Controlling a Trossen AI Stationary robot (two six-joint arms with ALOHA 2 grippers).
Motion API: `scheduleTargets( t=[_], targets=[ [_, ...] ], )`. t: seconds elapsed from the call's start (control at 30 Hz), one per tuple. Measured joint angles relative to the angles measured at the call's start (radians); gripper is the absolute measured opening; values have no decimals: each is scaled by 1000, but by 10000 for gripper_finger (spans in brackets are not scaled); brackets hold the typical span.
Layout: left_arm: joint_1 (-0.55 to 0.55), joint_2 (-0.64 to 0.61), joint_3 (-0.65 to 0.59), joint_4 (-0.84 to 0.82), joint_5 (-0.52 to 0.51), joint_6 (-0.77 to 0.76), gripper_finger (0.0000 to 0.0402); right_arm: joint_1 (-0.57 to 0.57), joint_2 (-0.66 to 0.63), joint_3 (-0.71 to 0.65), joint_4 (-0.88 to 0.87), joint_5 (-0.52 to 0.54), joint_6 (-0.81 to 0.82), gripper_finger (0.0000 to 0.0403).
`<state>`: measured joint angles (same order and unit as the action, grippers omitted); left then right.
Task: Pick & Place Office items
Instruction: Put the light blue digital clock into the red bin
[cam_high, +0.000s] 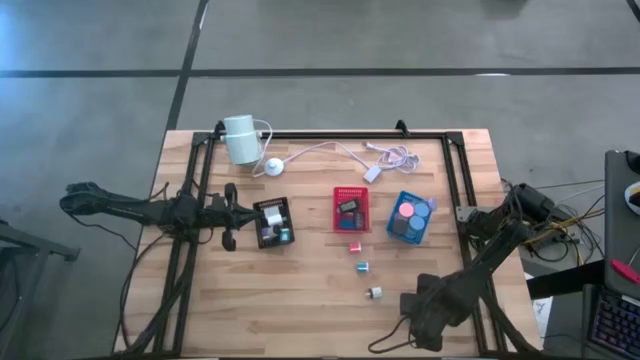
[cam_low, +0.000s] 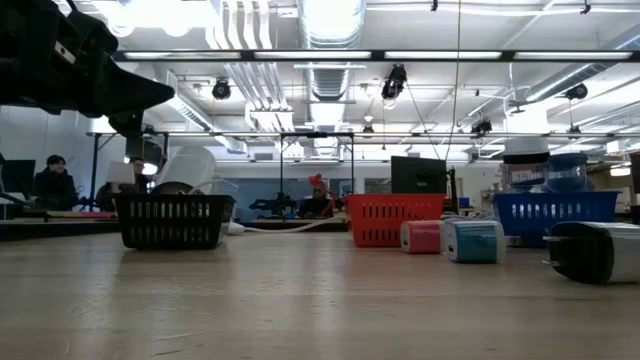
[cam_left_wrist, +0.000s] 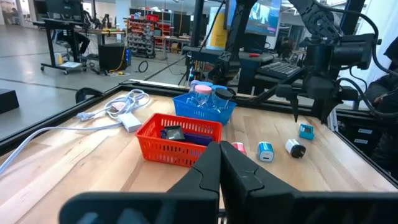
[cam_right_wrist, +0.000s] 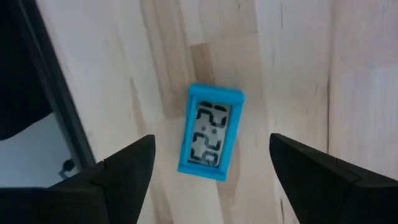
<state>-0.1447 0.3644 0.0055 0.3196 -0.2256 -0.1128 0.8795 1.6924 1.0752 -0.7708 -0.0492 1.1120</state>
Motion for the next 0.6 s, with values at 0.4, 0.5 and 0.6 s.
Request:
scheduleTargets(
  t=[0.4, 0.5, 0.6],
  targets=[
    [0, 0, 0, -9, 0, 0, 5, 13, 86, 0, 22, -12, 7, 311],
    [0, 0, 0, -9, 0, 0, 5, 13, 118, 0, 22, -23, 7, 310],
    [0, 0, 0, -9, 0, 0, 5, 14, 140, 4, 17, -31, 6, 306]
  ],
)
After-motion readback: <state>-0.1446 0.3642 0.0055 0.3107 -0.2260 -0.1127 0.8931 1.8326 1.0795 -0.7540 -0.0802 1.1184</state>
